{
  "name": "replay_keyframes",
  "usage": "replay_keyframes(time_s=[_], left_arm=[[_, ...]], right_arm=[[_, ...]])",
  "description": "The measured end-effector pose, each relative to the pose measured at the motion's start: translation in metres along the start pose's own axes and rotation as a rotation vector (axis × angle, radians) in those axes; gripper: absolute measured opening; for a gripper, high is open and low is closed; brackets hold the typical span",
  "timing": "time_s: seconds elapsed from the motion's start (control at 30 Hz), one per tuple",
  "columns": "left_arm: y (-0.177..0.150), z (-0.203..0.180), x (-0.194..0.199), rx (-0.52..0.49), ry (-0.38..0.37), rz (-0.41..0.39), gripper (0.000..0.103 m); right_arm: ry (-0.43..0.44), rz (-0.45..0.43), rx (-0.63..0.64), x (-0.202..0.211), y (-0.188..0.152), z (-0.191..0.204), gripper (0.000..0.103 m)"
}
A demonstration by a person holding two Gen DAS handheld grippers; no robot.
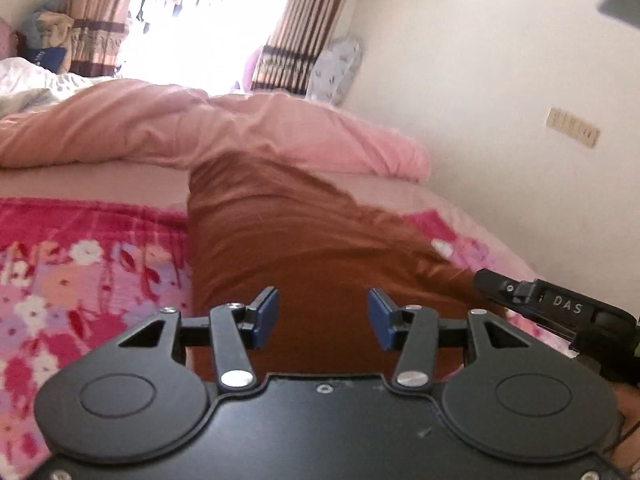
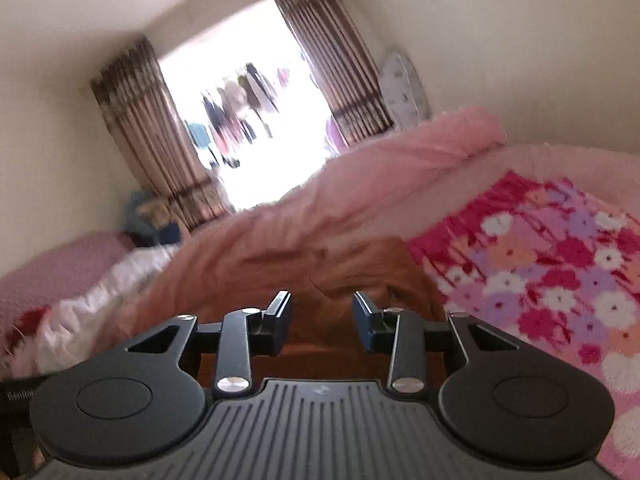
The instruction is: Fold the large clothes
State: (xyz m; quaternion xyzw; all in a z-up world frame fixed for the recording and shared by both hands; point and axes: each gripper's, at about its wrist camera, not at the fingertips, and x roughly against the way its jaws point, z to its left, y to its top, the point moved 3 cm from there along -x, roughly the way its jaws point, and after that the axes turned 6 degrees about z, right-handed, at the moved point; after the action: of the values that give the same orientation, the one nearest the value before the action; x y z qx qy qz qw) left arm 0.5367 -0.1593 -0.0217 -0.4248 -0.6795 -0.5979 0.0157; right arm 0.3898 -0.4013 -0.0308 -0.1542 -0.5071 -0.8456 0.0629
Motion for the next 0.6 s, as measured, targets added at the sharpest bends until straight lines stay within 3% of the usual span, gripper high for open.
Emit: replay_keyframes(time_s=[0.1, 0.17, 0.33, 0.4, 0.47, 0.53, 0.6], left_arm=[[-0.012, 0.007, -0.033, -0.016, 0.064, 0.061, 0.049], [-0.022, 0.012, -0.046, -0.046, 0.09, 0.072, 0.053], [-0.024, 0.018, -0.034, -0.059, 0.08, 0.04, 0.053], [-0.025, 0.024, -0.01, -0.057, 0.097, -0.008, 0.053], [-0.034, 0.032, 0.012, -0.062, 0.116, -0.037, 0.055], [-0.046, 0.042, 0.024, -0.063, 0.135, -0.035, 0.056], [-0.059, 0.051, 0.021, -0.071, 0.159, -0.004, 0.056]], right_arm=[[-0.048, 0.054, -0.016, -0.022, -0.015, -0.013, 0.038], [-0.058, 0.079, -0.032, -0.03, -0.026, -0.02, 0.029], [-0.004, 0.071, -0.055, -0.022, -0.042, -0.028, 0.029], [0.04, 0.029, -0.118, -0.001, -0.037, -0.03, 0.037], [0.06, -0.035, -0.194, 0.024, -0.034, -0.036, 0.063], [0.032, -0.066, -0.243, 0.036, -0.031, -0.047, 0.069], [0.01, -0.025, -0.271, 0.037, -0.032, -0.058, 0.069]])
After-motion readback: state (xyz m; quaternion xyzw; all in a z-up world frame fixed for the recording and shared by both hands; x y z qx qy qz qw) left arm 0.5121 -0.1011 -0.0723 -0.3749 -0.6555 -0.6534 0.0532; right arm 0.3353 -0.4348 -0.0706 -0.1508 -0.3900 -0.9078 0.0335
